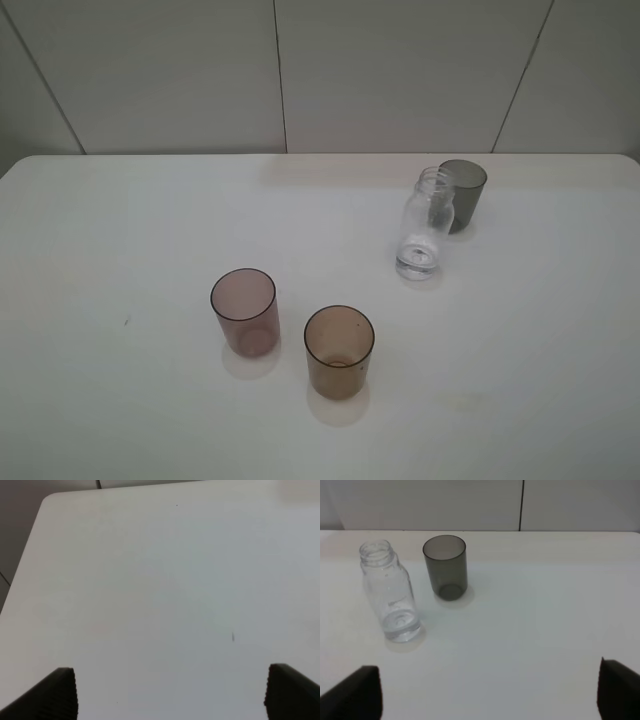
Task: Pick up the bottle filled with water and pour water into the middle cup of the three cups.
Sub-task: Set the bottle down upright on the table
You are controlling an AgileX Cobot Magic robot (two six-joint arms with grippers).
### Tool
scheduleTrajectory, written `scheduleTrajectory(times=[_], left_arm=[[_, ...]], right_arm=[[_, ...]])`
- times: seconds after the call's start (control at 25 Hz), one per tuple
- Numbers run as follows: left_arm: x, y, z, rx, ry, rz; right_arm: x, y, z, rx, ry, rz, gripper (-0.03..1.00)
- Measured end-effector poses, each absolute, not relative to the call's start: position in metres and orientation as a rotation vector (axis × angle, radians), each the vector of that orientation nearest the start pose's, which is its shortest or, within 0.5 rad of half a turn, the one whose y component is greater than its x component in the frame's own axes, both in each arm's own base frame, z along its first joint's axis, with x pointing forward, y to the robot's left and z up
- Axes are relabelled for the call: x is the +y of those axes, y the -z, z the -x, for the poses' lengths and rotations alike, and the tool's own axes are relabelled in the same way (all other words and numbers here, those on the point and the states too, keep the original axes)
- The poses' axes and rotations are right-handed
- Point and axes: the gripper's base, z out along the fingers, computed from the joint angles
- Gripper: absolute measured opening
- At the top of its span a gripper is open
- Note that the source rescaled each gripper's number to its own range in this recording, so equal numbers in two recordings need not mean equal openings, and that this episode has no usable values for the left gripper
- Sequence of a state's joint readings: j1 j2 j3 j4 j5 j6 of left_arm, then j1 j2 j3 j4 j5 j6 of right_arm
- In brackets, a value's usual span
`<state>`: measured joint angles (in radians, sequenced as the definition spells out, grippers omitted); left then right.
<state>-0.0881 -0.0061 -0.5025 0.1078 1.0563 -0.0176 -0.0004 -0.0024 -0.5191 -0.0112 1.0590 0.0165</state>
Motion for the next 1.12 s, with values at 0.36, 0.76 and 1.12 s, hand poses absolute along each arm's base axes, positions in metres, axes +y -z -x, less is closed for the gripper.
scheduleTrajectory(times=[0.36, 0.76, 1.12], left_arm=[[0.009, -0.279, 0.005, 2.026, -0.062, -0.066], [0.009, -0.279, 0.005, 2.026, -0.062, -0.066], [0.009, -0.279, 0.005, 2.026, -0.062, -0.066]], right_arm=[[0.002, -0.283, -0.009, 2.124, -0.039, -0.018, 1.00], [0.006, -0.330, -0.113, 2.273, -0.114, -0.048, 1.00], [0.040, -0.311, -0.191, 2.276, -0.197, 0.131, 1.00]])
